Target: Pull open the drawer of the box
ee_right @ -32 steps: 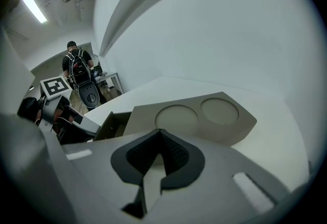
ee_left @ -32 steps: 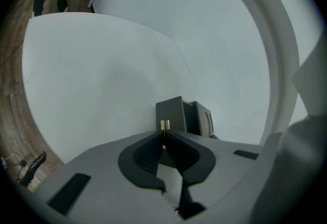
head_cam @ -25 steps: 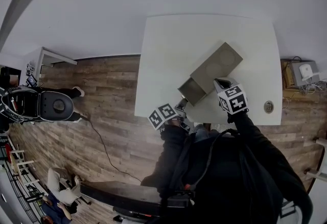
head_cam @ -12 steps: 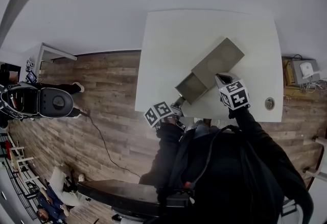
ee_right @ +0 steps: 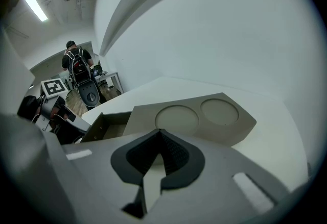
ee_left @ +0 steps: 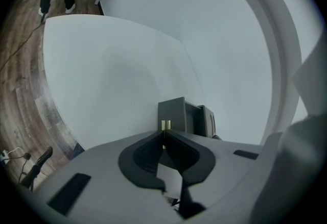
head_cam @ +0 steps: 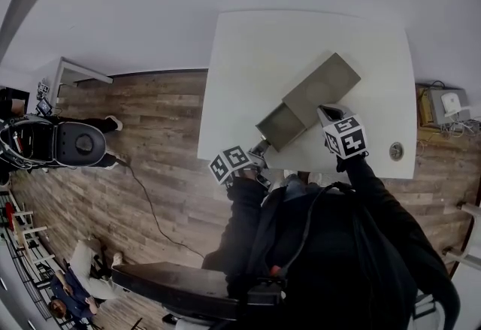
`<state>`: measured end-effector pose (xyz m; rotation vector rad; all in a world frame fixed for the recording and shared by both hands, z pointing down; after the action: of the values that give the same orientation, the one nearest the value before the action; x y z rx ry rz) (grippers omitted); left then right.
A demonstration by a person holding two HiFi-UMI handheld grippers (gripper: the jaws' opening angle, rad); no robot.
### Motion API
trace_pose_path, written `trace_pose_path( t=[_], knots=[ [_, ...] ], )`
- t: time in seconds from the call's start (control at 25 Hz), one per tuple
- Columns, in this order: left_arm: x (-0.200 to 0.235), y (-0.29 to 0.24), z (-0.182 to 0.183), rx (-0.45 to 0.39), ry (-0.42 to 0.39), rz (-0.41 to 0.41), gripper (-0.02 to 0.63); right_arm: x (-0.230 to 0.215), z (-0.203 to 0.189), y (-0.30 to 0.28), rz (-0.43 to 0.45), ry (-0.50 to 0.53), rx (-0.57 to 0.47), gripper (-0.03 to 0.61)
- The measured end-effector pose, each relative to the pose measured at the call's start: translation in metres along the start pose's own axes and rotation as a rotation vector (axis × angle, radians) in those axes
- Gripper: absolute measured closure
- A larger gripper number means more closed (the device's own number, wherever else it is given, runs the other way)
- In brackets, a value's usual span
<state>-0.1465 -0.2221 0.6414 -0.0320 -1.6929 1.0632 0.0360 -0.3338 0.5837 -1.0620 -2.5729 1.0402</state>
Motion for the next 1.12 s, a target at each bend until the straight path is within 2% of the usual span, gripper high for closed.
trace_pose_path(
  t=[0.12, 0.72, 1.12],
  knots=[
    [0.0036, 0.0022, -0.0002, -0.001, 0.029, -0.015, 0.592, 0.0014, -0.0008, -0.0004, -0.002, 0.007, -0.009, 0.586],
    [0.0045, 0.0048, 0.0018, -0.018, -0.022, 0.030, 0.595, 0.0005, -0.0003, -0.0013, 0.011, 0.016, 0.013, 0.586],
    [0.0079, 0.0089, 0.0018, -0.022, -0.009, 0.033, 0.597, -0.0020, 0.0004, -0.0020, 0.014, 0.017, 0.021, 0.586]
  ],
)
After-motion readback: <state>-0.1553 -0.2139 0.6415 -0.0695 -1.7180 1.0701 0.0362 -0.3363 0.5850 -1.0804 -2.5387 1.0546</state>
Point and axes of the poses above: the fingertips, and each gripper's own axes: y backward along the fingers, x to its left, z out of its top, the point moved 2 cm from there along y, backward along the fingers, and after that the axes turned 3 degrees about y, right-handed, at the moved point
